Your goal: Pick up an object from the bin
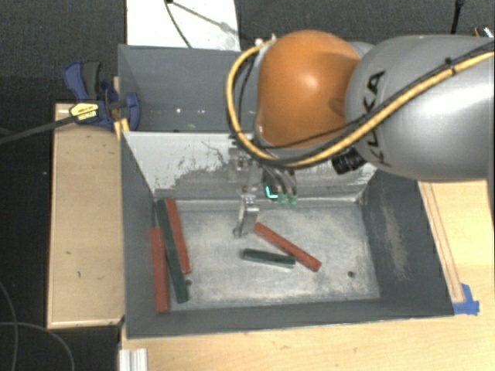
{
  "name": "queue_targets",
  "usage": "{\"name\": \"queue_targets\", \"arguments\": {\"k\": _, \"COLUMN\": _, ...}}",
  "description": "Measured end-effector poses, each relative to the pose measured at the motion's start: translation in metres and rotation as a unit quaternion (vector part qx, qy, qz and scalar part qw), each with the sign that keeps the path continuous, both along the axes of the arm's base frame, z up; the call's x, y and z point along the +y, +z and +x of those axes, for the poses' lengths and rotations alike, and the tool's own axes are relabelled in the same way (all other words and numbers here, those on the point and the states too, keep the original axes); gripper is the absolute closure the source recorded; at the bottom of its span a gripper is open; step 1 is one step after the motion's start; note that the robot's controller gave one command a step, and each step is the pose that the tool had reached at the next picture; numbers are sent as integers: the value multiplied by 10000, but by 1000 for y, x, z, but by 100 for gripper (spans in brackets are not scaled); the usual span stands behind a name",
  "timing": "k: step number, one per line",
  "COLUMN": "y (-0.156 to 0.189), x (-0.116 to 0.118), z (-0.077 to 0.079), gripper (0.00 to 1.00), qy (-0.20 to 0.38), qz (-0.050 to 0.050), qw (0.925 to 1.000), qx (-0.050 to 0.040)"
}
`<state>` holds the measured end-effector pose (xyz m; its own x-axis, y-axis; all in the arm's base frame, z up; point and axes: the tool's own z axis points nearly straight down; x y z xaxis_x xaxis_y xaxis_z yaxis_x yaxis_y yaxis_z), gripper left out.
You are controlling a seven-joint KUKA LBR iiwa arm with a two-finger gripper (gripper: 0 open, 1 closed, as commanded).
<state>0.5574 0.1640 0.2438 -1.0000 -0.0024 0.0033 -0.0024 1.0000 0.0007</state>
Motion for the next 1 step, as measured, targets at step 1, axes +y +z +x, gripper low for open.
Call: {"name": "queue_targets", "arguments": {"k": 1, "y": -123, "x": -26, "z": 3, "gripper": 0, "qy": 902, "qz": -6, "qw": 9959, "qx": 7}}
